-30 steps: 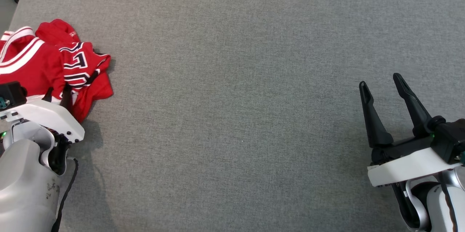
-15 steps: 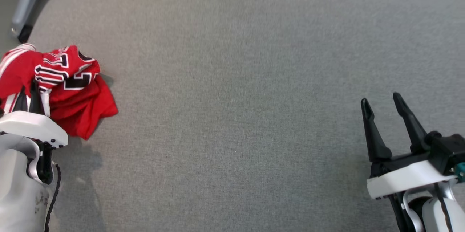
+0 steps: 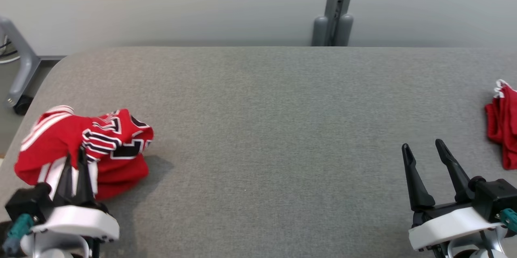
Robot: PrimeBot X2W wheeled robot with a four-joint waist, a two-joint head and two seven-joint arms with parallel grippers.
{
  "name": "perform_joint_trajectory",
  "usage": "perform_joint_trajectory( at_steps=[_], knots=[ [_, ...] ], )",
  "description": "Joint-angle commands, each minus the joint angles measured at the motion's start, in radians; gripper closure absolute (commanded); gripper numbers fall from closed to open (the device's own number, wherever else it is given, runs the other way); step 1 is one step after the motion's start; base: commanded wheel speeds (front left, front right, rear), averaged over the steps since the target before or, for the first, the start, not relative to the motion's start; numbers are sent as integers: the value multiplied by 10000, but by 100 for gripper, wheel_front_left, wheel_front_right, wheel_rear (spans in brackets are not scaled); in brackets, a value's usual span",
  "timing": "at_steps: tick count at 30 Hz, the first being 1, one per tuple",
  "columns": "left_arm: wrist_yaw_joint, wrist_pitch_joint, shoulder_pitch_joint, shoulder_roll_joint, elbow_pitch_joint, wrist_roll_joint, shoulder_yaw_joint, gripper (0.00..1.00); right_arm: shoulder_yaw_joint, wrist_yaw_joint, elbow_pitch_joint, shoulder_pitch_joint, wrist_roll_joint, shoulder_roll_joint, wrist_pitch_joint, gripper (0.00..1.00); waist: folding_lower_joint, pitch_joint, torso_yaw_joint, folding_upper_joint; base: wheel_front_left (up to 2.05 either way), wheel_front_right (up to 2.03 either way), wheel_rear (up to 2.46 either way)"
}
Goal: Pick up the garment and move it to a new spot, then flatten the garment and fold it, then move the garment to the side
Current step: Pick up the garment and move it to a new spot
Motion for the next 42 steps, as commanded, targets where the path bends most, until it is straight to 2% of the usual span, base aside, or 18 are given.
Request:
perform_joint_trajectory(
  at_steps=[1, 5, 9, 15, 21, 28, 29, 30, 31, 32, 36, 42],
  knots=[
    [118, 67, 212, -33, -369, 51, -30, 100, -13, 1, -26, 108, -61, -10, 24, 0, 0, -171, -239, 0, 0, 0, 0],
    [433, 655, 1198, -156, -1817, 221, -424, 100, -131, 1, -156, 153, -133, 9, 59, 0, 0, -140, -570, 0, 0, 0, 0],
    [331, 1138, 1268, -377, -2503, 364, -1074, 100, -240, 1, -313, 94, -187, 25, 110, 0, 0, 47, -889, 0, 0, 0, 0],
    [-724, 1481, -412, -680, -2049, 707, -2413, 100, -308, 1, -526, -330, -133, 38, 40, 0, 0, 823, -1626, 0, 0, 0, 0],
    [-1597, 1710, -2210, -1212, -918, 1164, -3607, 100, -175, 1, -303, -626, 74, 51, -218, 0, 0, 1403, -2637, 0, 0, 0, 0],
    [-2101, 1801, -3272, -1780, 604, 1213, -4425, 100, -190, 1, 146, -677, 553, 57, -683, 0, 0, 1826, -3449, 0, 0, 0, 0],
    [-2124, 1766, -3344, -1838, 792, 1197, -4515, 96, -199, 1, 218, -664, 586, 59, -737, 0, 0, 1842, -3474, 0, 0, 0, 0],
    [-2158, 1708, -3403, -1895, 948, 1190, -4588, 32, -198, 1, 283, -657, 632, 60, -791, 0, 0, 1850, -3484, 0, 0, 0, 0],
    [-2158, 1708, -3403, -1895, 948, 1190, -4588, 32, -198, 1, 283, -657, 632, 60, -791, 0, 0, 1850, -3484, 0, 0, 0, 0],
    [-2171, 1642, -3441, -1937, 1078, 1163, -4657, 0, -206, 1, 338, -660, 642, 59, -829, 0, 0, 1854, -3478, 0, 0, 0, 0],
    [-2209, 1116, -3341, -2007, 1442, 1093, -4748, 0, -265, 1, 508, -735, 545, 59, -932, 0, 0, 1706, -3138, 0, 0, 0, 0],
    [-1843, 374, -3059, -1826, 1390, 1053, -4388, 0, -338, 1, 536, -763, 339, 55, -827, 0, 0, 1451, -2510, 0, 0, 0, 0]
  ],
)
